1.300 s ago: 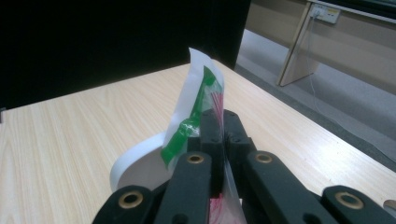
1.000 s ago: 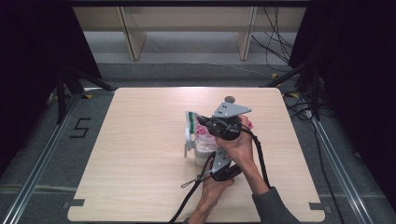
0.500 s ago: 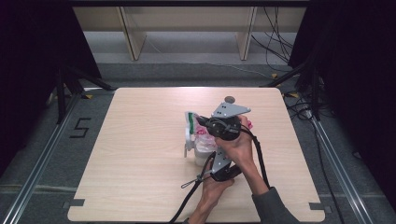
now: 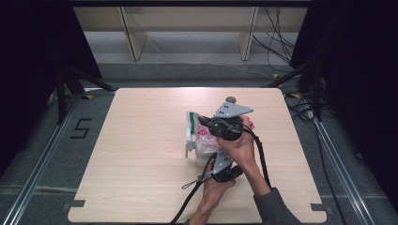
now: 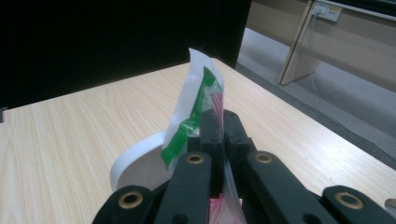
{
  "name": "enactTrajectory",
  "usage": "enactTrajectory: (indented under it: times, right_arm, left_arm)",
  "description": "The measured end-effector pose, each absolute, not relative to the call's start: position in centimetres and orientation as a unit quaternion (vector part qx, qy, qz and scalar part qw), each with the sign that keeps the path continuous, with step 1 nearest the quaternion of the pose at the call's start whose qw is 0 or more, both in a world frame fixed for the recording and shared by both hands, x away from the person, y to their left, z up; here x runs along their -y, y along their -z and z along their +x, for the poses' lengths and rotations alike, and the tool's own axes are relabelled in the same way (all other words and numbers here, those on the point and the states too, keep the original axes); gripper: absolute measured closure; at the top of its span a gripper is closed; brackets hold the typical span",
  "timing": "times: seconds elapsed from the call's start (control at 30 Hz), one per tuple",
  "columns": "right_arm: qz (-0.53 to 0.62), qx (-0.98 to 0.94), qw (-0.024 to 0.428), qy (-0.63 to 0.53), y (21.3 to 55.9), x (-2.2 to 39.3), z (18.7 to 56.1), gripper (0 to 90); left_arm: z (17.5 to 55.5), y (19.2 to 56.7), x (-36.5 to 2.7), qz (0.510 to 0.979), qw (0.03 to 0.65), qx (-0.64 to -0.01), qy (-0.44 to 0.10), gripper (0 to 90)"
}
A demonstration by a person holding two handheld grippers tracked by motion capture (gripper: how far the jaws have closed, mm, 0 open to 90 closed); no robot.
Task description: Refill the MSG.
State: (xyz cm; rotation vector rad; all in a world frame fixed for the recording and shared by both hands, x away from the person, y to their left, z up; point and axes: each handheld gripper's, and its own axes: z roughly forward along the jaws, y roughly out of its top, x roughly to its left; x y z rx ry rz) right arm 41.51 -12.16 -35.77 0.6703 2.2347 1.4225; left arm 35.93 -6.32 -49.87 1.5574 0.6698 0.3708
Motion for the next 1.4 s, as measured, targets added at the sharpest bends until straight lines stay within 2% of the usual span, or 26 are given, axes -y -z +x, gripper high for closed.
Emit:
enactTrajectory:
  times: [0.2,0.3,0.43,0.67,0.7,0.73,1.03,1.1,1.17,1.2,1.27,1.3,1.4]
  right_arm:
    - [0.247,-0.8,0.199,-0.51,35.74,12.1,41.36,90.0]
    - [0.233,-0.798,0.217,-0.512,35.92,12.02,41.65,90.0]
    - [0.249,-0.799,0.199,-0.51,35.87,12.0,41.48,90.0]
    - [0.241,-0.804,0.202,-0.504,35.87,11.97,41.37,90.0]
    - [0.238,-0.804,0.204,-0.505,35.85,11.9,41.33,90.0]
    - [0.238,-0.799,0.212,-0.509,35.85,11.88,41.35,90.0]
    - [0.244,-0.809,0.195,-0.498,35.66,11.84,41.46,90.0]
    - [0.244,-0.809,0.201,-0.497,35.72,11.7,41.48,90.0]
    - [0.234,-0.815,0.203,-0.489,35.75,11.66,41.64,90.0]
    - [0.239,-0.809,0.208,-0.495,35.79,11.6,41.64,90.0]
    - [0.238,-0.812,0.206,-0.492,35.62,11.8,41.61,90.0]
    - [0.239,-0.809,0.206,-0.496,35.71,11.74,41.6,90.0]
    - [0.235,-0.811,0.206,-0.495,35.82,11.65,41.68,90.0]
  left_arm:
    - [35.93,49.85,6.28,0.683,0.648,-0.295,-0.164,72.7]
    - [35.97,49.88,6.28,0.685,0.646,-0.295,-0.162,72.7]
    - [35.95,49.84,6.21,0.683,0.647,-0.296,-0.164,72.7]
    - [35.96,49.87,6.3,0.684,0.648,-0.292,-0.164,72.7]
    - [35.74,49.85,6.99,0.652,0.678,-0.307,-0.146,72.7]
    - [35.91,49.83,6.35,0.683,0.649,-0.292,-0.164,72.7]
    - [35.91,49.69,6.41,0.683,0.65,-0.292,-0.164,72.6]
    - [35.71,49.73,7.11,0.65,0.68,-0.309,-0.142,72.5]
    - [35.72,49.72,7.11,0.649,0.681,-0.309,-0.142,72.5]
    - [35.87,49.73,6.54,0.676,0.657,-0.295,-0.158,72.5]
    - [35.92,49.76,6.38,0.681,0.651,-0.294,-0.161,72.6]
    - [35.74,49.76,7.02,0.652,0.678,-0.309,-0.143,72.6]
    - [35.73,49.78,7.08,0.649,0.68,-0.311,-0.142,72.6]
